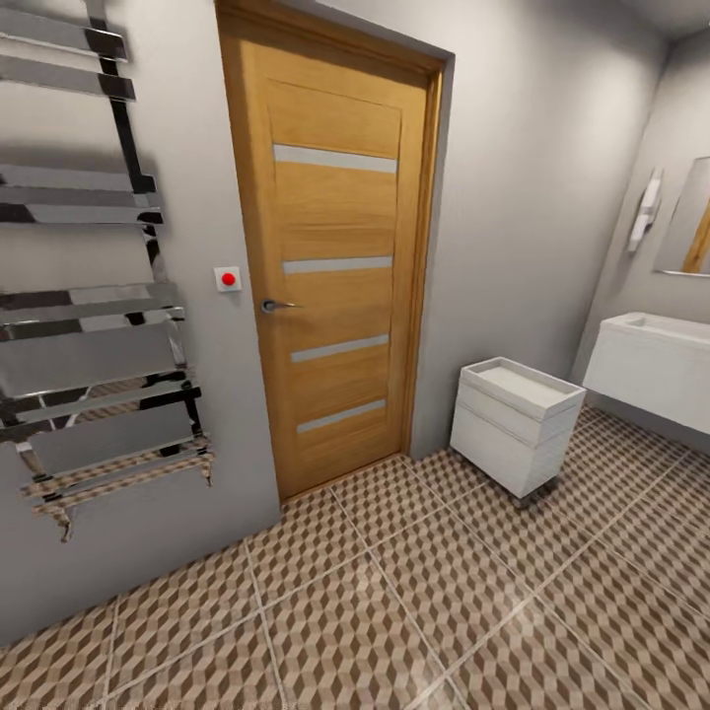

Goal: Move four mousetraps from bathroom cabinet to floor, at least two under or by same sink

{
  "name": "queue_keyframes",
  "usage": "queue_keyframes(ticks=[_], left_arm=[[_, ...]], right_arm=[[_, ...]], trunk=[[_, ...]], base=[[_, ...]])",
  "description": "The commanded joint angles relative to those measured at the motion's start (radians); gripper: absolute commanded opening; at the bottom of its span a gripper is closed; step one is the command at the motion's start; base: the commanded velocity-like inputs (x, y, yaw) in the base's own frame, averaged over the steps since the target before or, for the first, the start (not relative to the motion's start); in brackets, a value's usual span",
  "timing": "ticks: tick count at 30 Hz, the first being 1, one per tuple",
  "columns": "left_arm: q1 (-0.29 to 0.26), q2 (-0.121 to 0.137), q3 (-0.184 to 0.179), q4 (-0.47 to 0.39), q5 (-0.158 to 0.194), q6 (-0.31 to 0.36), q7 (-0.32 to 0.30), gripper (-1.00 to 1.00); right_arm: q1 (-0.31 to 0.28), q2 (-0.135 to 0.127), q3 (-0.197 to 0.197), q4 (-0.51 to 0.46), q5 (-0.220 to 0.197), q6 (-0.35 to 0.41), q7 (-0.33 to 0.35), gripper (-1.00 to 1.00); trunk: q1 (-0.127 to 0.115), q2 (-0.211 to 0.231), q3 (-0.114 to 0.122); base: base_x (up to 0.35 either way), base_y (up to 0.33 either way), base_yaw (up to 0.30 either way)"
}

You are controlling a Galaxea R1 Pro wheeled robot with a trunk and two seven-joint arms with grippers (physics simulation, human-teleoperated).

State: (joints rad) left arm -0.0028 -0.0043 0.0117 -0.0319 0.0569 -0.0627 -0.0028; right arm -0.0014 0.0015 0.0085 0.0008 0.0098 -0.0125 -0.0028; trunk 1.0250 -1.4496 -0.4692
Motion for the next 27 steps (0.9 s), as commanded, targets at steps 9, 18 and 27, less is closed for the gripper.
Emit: queue_keyframes(ticks=[9,18,27], left_arm=[[0.000,0.000,0.002,0.001,0.006,-0.003,0.001,1.00],[0.000,0.000,0.002,0.000,0.006,-0.003,0.001,1.00],[0.000,0.000,0.002,0.000,0.006,-0.003,0.001,1.00]], right_arm=[[0.000,-0.001,-0.002,0.001,-0.009,-0.002,-0.001,1.00],[0.000,0.000,-0.002,0.000,-0.008,-0.003,-0.002,1.00],[0.000,-0.001,-0.002,0.000,-0.009,-0.015,-0.002,1.00]], trunk=[[0.000,0.000,-0.001],[0.000,0.000,-0.001],[0.000,0.000,-0.001]], base=[[0.000,0.000,0.173],[0.000,0.000,0.079],[0.000,0.000,0.254]])
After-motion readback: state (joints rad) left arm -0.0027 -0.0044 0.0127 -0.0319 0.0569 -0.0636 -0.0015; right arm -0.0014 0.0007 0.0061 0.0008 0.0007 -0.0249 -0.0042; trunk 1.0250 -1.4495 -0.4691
